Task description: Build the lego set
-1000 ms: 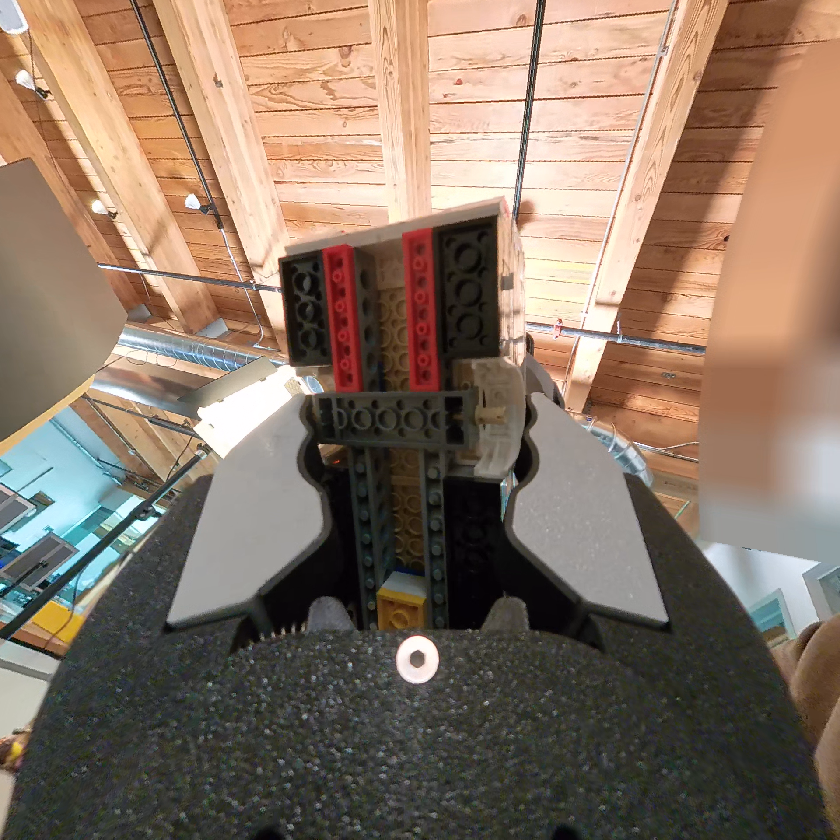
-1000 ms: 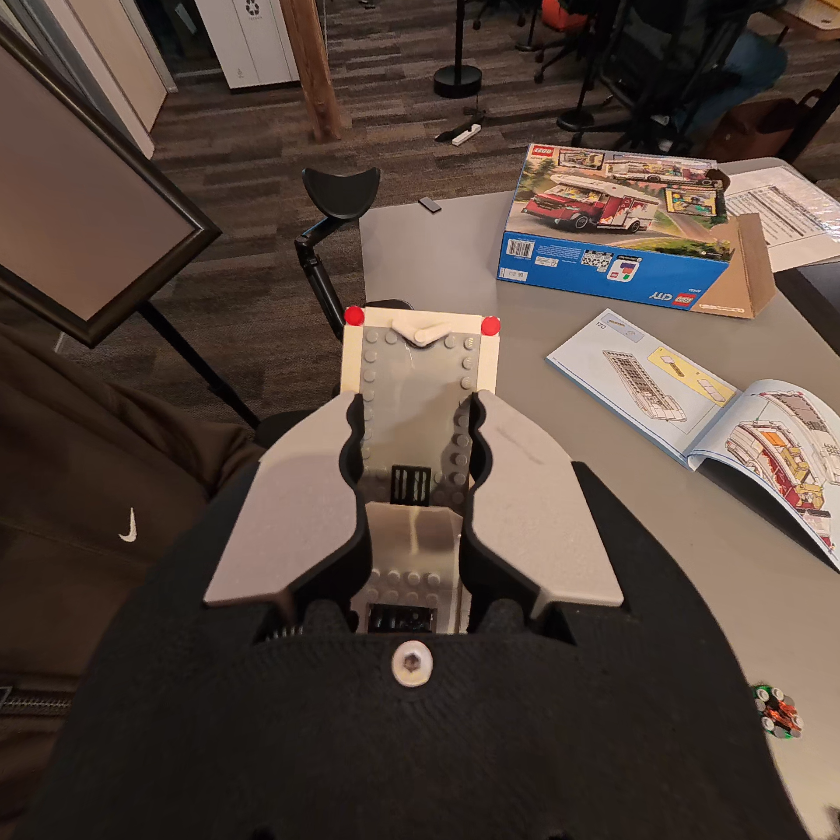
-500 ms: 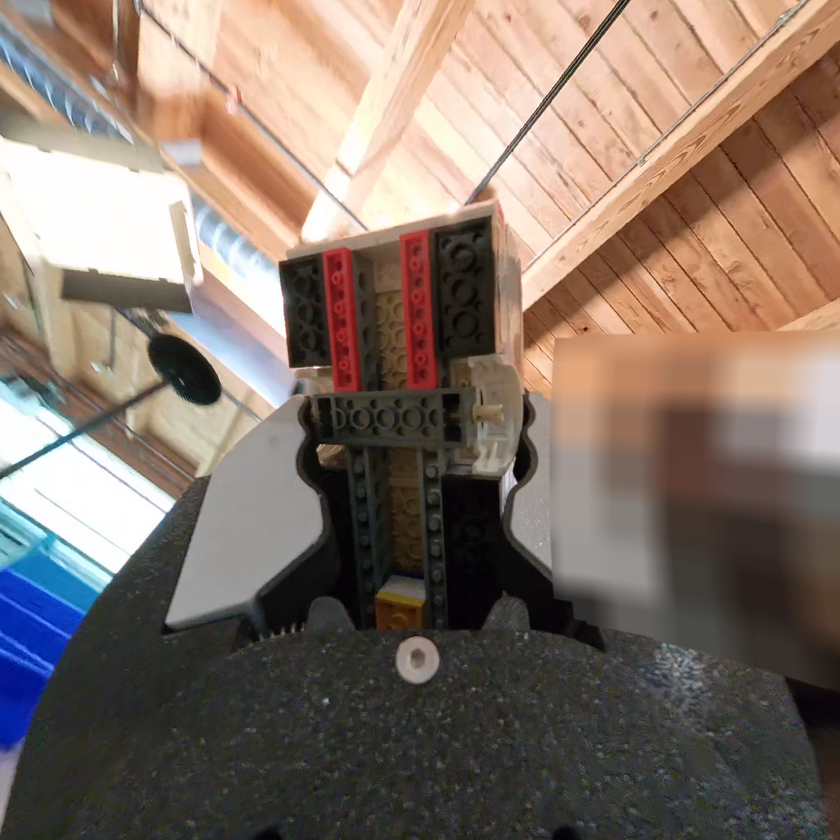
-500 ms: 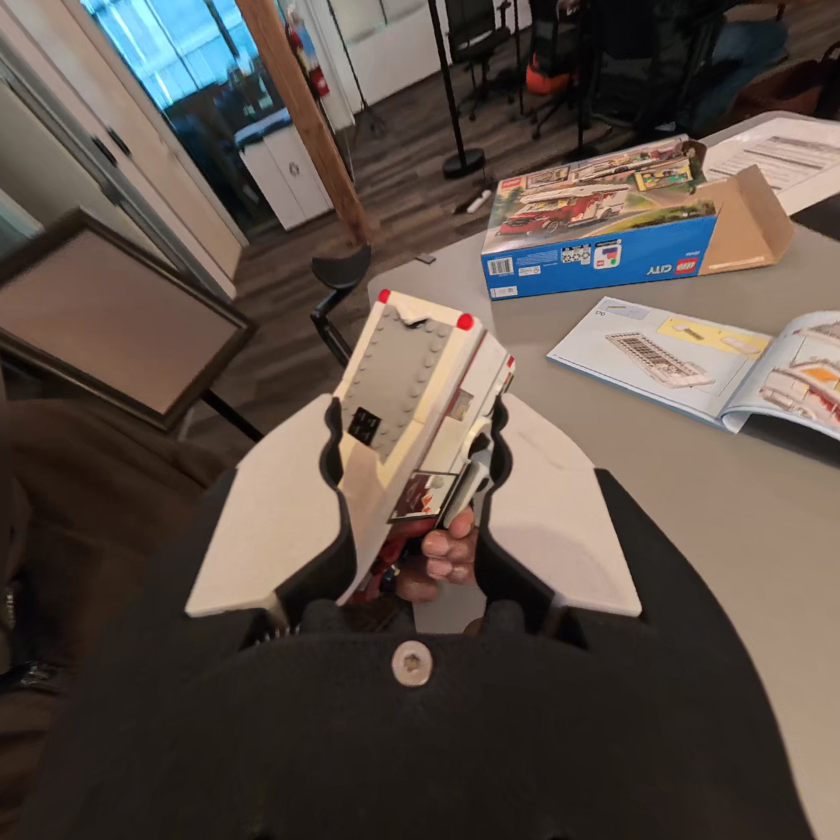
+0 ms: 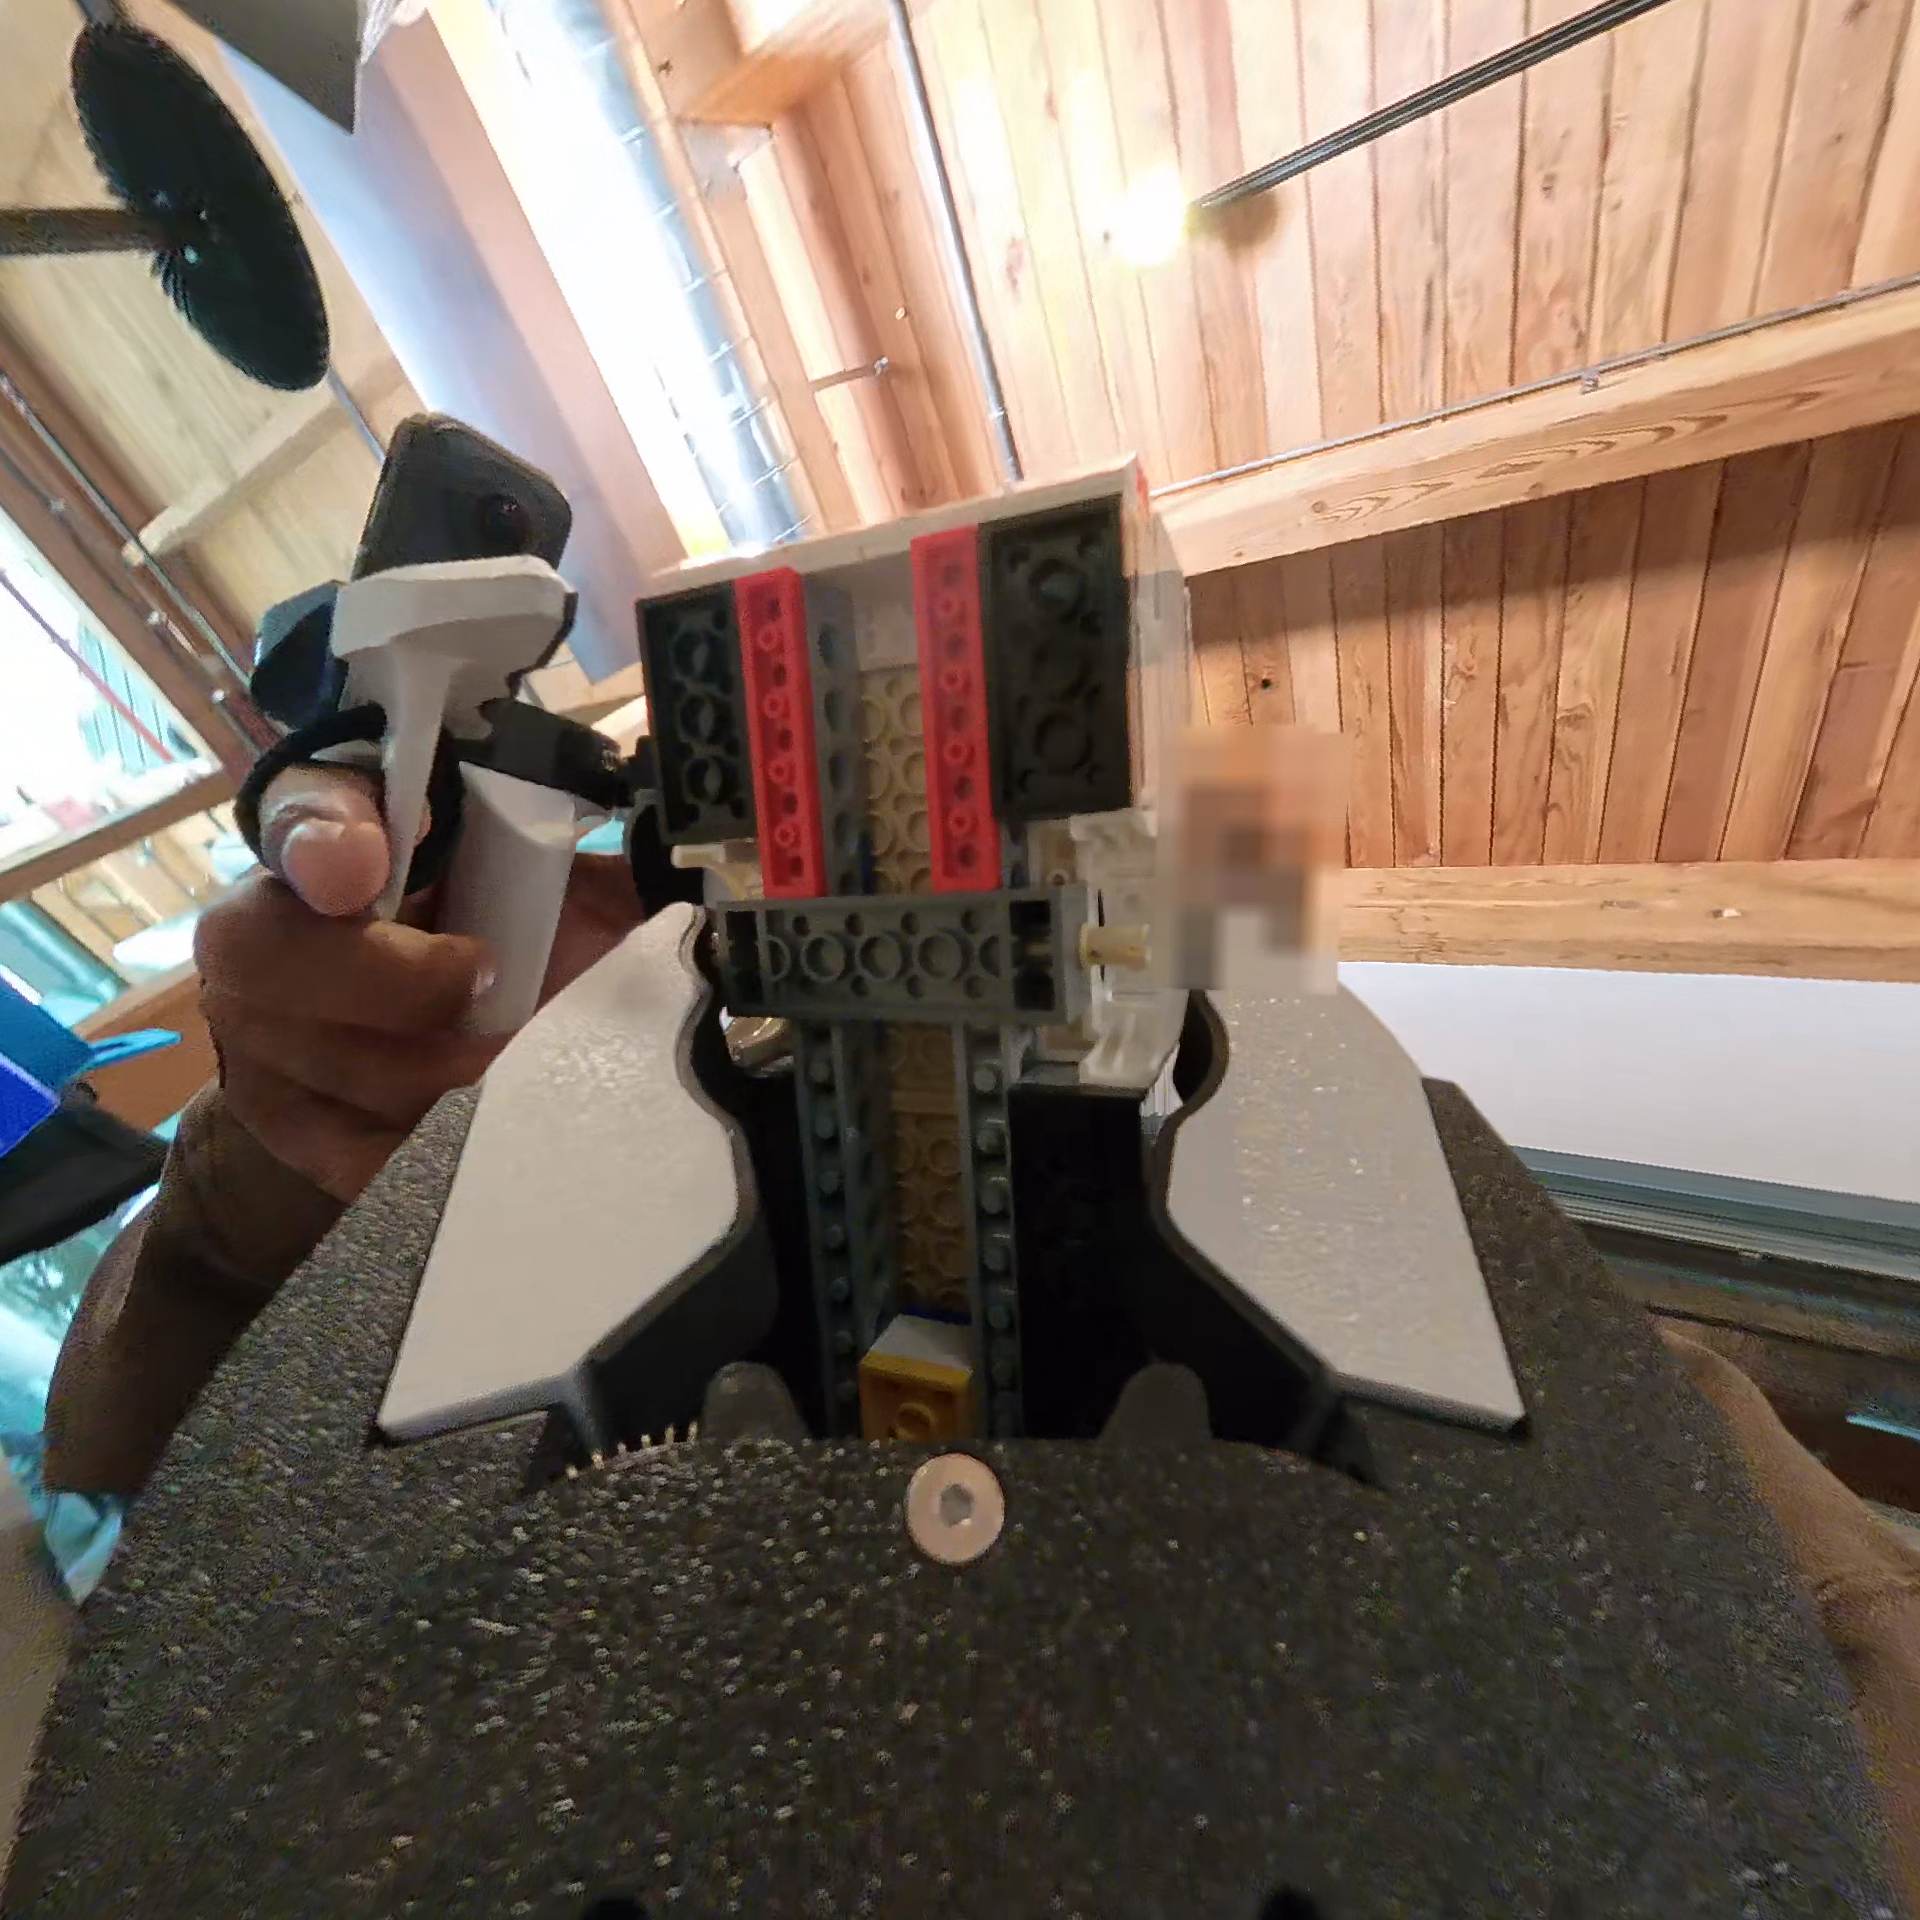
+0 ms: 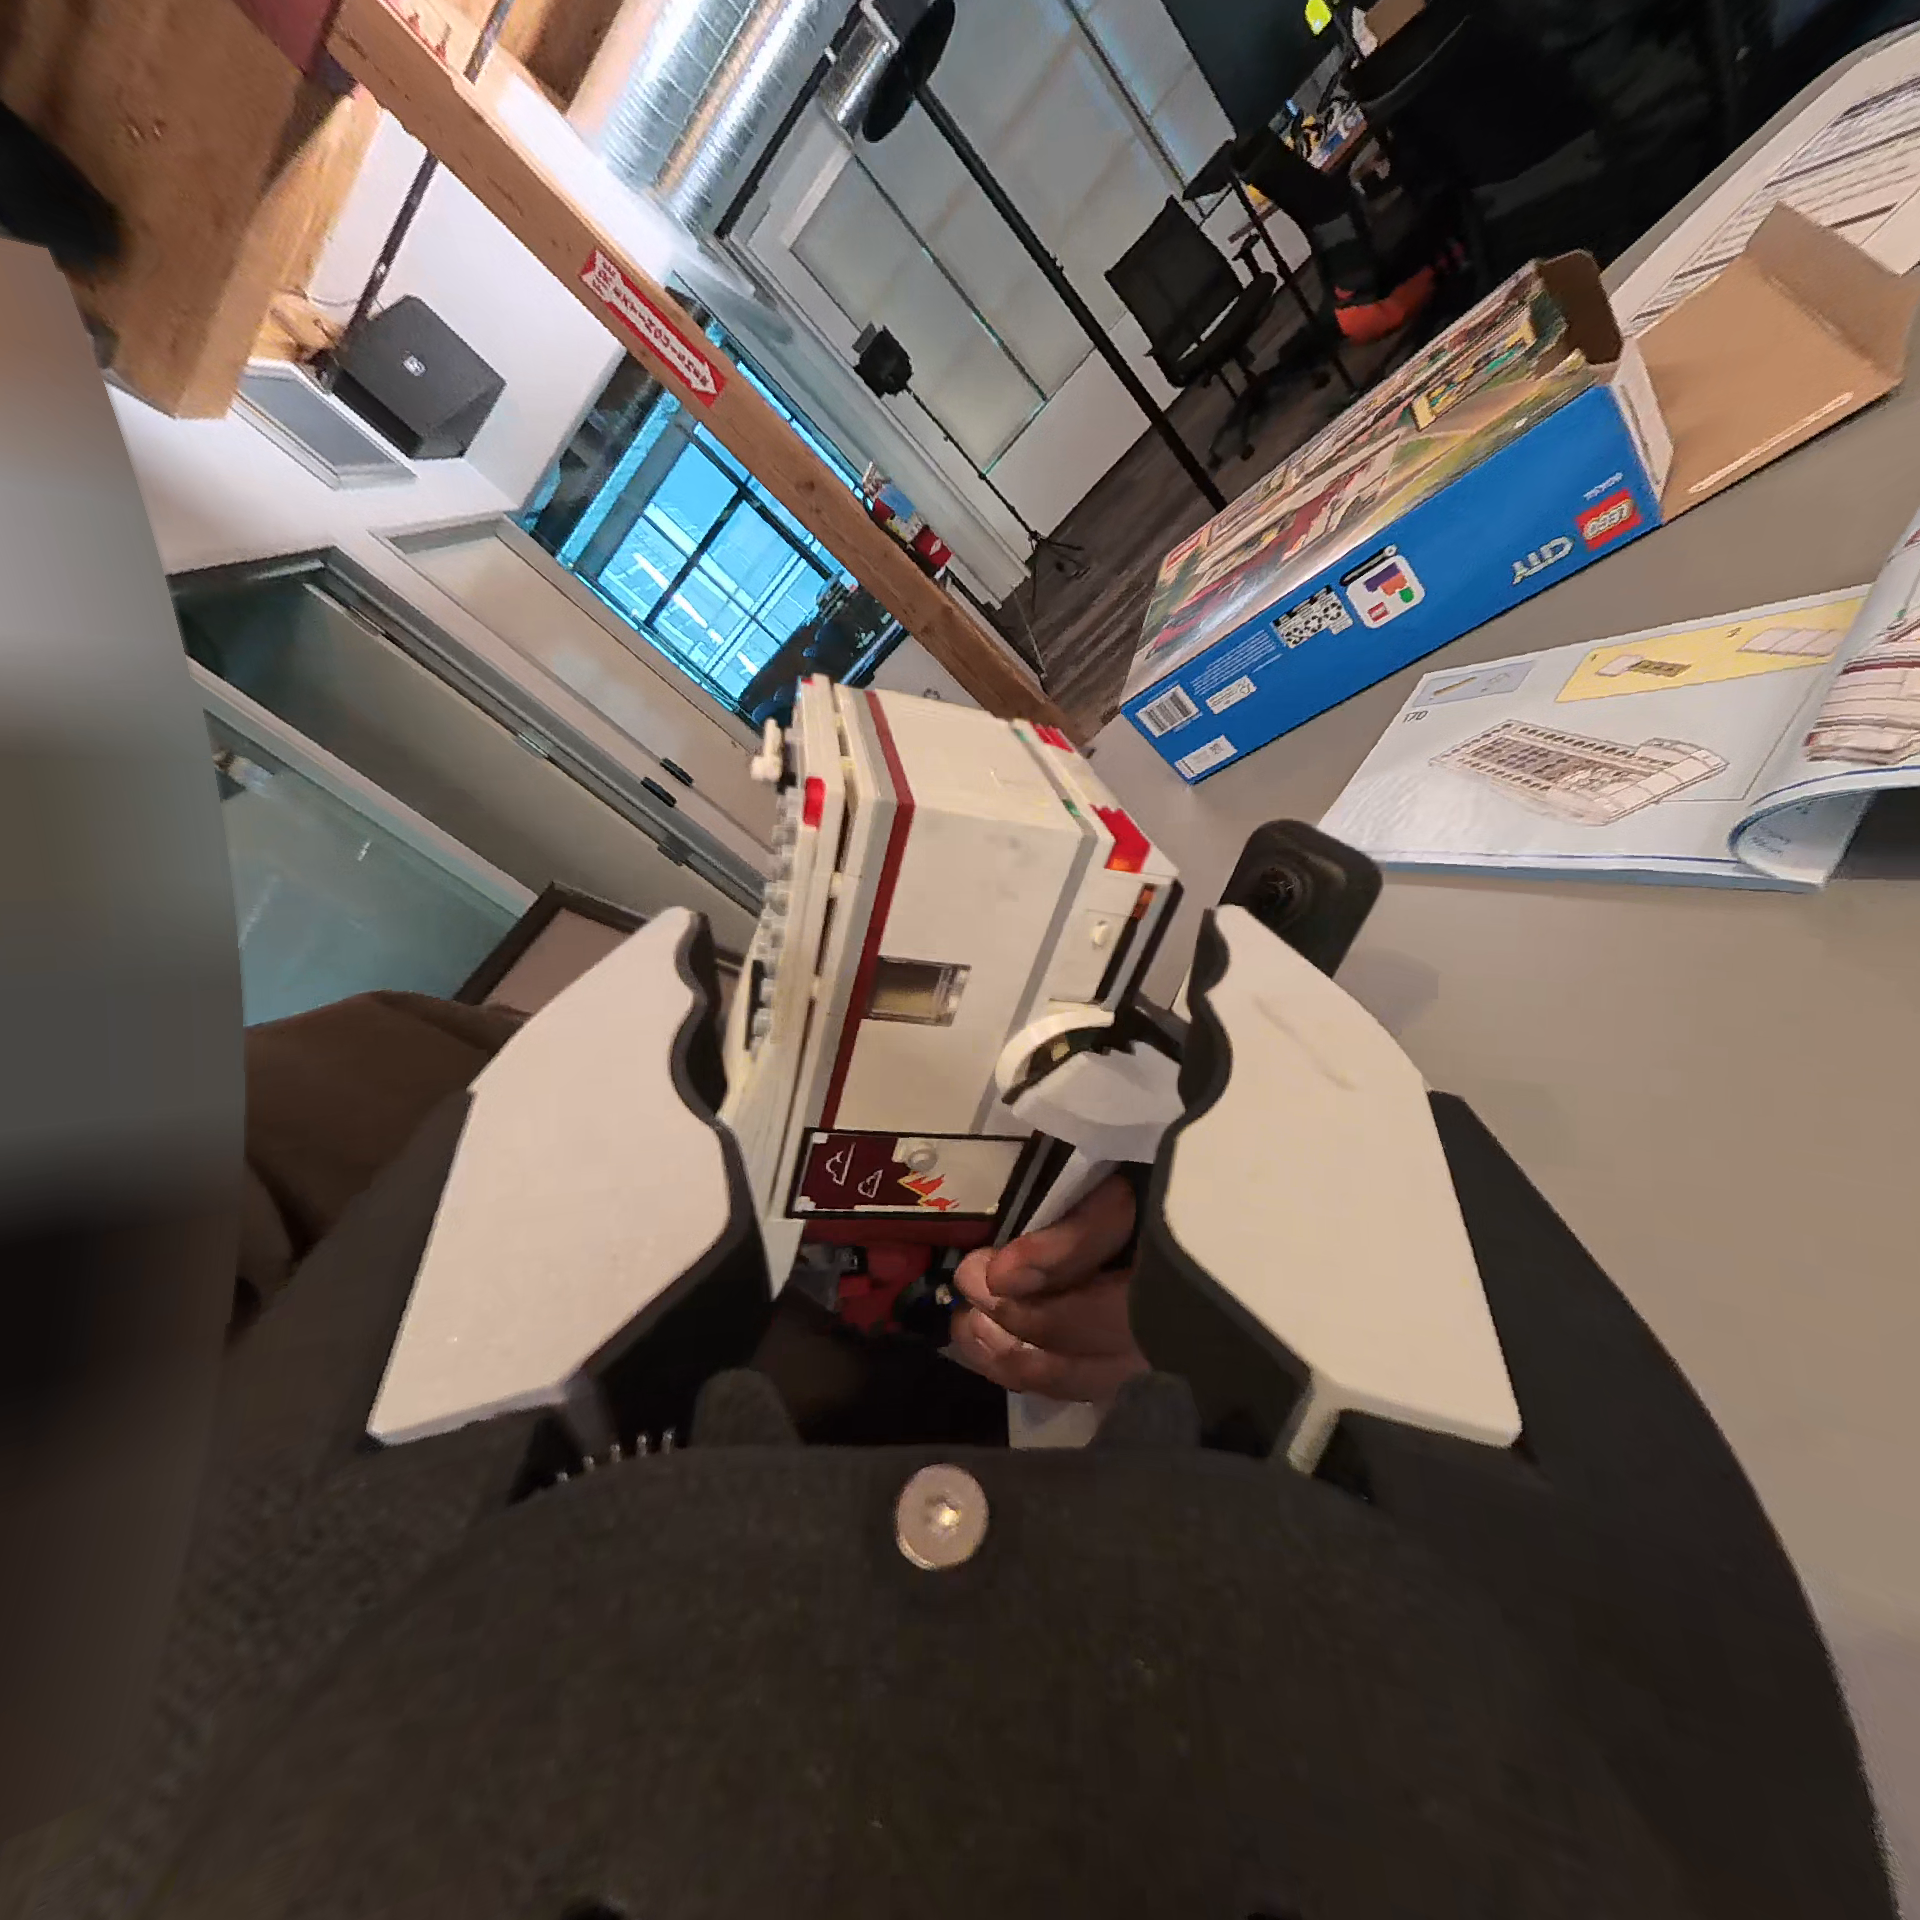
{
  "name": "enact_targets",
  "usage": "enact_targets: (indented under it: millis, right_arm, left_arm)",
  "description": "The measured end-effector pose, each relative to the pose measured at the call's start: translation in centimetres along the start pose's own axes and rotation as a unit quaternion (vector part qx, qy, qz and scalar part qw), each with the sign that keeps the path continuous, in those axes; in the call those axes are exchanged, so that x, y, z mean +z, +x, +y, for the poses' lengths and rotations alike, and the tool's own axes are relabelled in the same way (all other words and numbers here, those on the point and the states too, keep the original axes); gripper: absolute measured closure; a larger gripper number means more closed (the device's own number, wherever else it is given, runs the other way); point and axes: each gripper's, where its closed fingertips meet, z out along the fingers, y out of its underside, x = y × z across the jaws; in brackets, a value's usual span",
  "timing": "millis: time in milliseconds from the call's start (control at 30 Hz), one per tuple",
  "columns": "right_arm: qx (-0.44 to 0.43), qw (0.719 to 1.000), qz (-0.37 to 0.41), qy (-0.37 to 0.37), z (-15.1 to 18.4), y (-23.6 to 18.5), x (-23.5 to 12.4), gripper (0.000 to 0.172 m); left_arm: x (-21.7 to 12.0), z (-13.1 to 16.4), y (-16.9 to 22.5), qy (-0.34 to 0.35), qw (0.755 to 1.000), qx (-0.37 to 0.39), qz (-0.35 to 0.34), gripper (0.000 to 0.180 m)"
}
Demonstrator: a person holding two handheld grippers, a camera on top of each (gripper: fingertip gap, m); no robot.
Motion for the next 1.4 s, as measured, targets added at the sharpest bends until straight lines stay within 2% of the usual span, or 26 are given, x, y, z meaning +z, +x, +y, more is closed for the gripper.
enact_targets:
  millis: [200,433,667,967,1067,1400]
  right_arm:
    - [0.028,0.999,0.01,0.031,-3.1,3.4,-1.5,0.079]
    - [0.06,0.997,0.017,0.039,-3.9,6.4,-3.0,0.073]
    - [0.064,0.997,0.005,0.037,-3.8,6.0,-3.0,0.072]
    - [0.076,0.997,-0.016,0.029,-3.3,4.9,-2.3,0.075]
    - [0.074,0.996,-0.02,0.04,-3.5,4.7,-2.5,0.086]
    - [0.057,0.997,-0.018,0.054,-3.3,4.4,-2.5,0.088]
  left_arm:
    - [1.0,-3.0,-2.8,-0.033,0.998,-0.042,0.014,0.095]
    - [0.5,-4.8,-5.7,-0.023,0.997,-0.067,0.015,0.095]
    - [0.9,-3.8,-6.2,-0.07,0.996,-0.05,-0.004,0.095]
    - [1.1,-3.3,-5.8,-0.083,0.996,-0.045,0.003,0.095]
    - [1.0,-3.4,-5.9,-0.079,0.996,-0.05,0.002,0.095]
    - [1.0,-3.0,-5.7,-0.09,0.995,-0.042,0.004,0.095]
